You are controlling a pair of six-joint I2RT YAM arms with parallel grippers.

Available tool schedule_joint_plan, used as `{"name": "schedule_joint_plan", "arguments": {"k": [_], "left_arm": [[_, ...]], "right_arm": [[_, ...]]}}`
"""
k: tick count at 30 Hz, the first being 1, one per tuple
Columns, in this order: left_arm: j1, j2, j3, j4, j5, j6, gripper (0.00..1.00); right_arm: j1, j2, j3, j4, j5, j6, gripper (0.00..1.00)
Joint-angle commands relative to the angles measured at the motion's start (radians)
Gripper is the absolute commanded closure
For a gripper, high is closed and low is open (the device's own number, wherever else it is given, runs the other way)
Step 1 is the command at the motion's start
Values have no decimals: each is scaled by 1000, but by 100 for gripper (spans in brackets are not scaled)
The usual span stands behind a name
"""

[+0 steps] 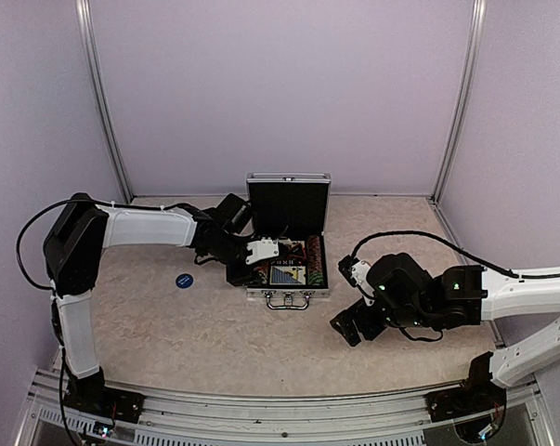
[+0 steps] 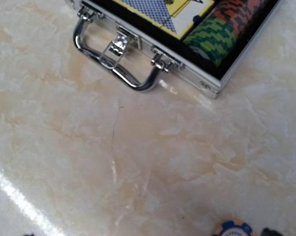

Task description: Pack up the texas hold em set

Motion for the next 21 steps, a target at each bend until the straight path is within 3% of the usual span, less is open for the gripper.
{"name": "schedule_joint_plan", "arguments": {"k": [1,21], "left_arm": [[1,23,31,17,-47,-24,45],[-9,2,30,42,-90,-78,43]], "right_arm": [[-9,-8,-3,1,17,7,0],[-56,33,18,-89,50,82,0]]}}
